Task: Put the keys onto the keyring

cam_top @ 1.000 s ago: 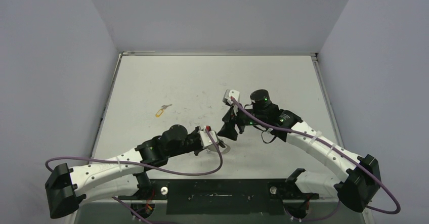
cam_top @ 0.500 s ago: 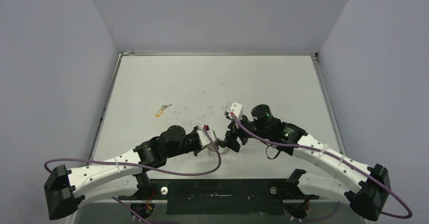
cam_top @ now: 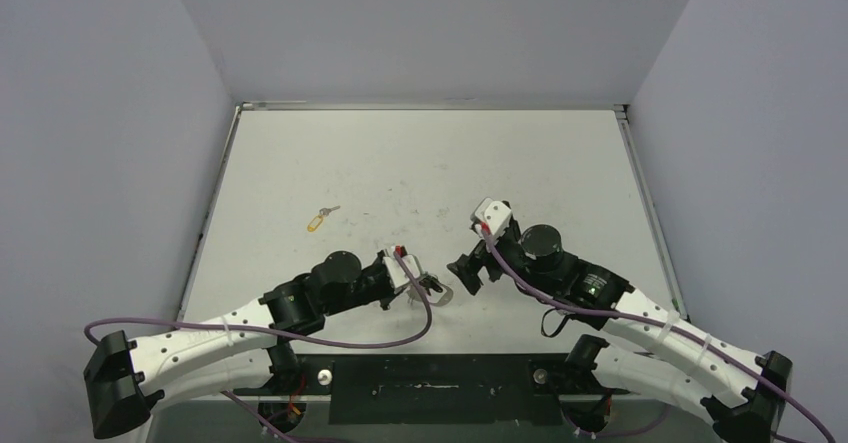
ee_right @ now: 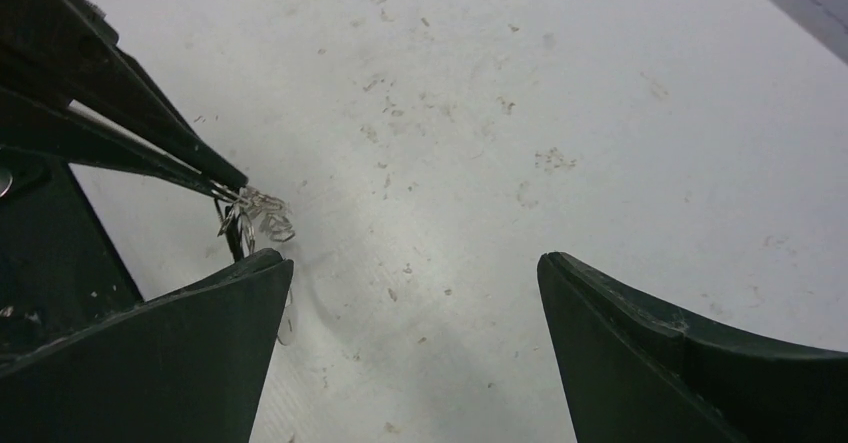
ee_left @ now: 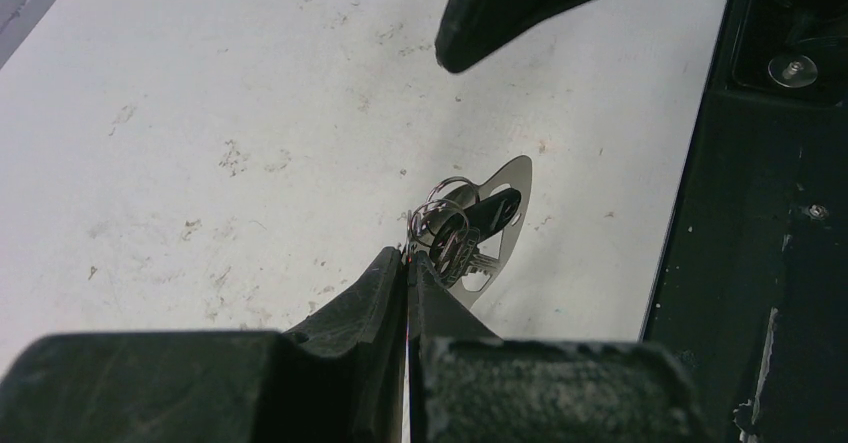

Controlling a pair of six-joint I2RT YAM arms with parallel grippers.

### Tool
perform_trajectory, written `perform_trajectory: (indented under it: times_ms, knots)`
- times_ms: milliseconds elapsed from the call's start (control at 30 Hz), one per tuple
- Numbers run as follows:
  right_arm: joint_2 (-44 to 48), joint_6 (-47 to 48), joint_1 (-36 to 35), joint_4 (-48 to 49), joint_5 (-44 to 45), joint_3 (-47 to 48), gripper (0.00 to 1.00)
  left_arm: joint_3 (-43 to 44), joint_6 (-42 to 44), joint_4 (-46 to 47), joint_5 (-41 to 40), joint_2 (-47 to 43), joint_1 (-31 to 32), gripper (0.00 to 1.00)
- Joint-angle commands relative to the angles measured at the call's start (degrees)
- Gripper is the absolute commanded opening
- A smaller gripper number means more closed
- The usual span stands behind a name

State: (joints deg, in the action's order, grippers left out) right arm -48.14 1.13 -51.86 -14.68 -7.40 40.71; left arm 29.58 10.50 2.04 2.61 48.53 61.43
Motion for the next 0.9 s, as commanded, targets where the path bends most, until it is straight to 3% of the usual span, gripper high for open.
perform_trajectory:
  times_ms: [0,167,300,400,533,867]
  knots:
    - [2.76,-1.12,-0.26,4.59,9.0,0.32,1.0,0.09,-1.6,4.85,-1.45,-1.65,0.18,0.0]
    - [2.88,-6.43,-0.26,7.24,11.92,-1.05,1.0,-0.49,-1.92,5.92,-1.71,-1.58,0.18,0.0]
    - [2.35,-5.61,-0.25,7.79,4.65,-1.45,1.0,-0.58,-2.19,6.13,-2.03,-1.15,0.18,0.0]
    - [1.35,-5.54,-0.44,7.29,1.39,-1.27,0.9,-0.66,-2.98,6.33,-2.17,-0.99,0.18,0.0]
    - [1.73,-3.37,-2.73,7.65,-0.8,-2.57,0.75,-0.78,-5.14,6.43,-5.21,-1.04,0.18,0.0]
    - [-3.26,-1.57,-15.06,14.1,2.64,-7.01,0.1,0.79,-12.28,6.86,-10.31,1.12,0.09,0.0]
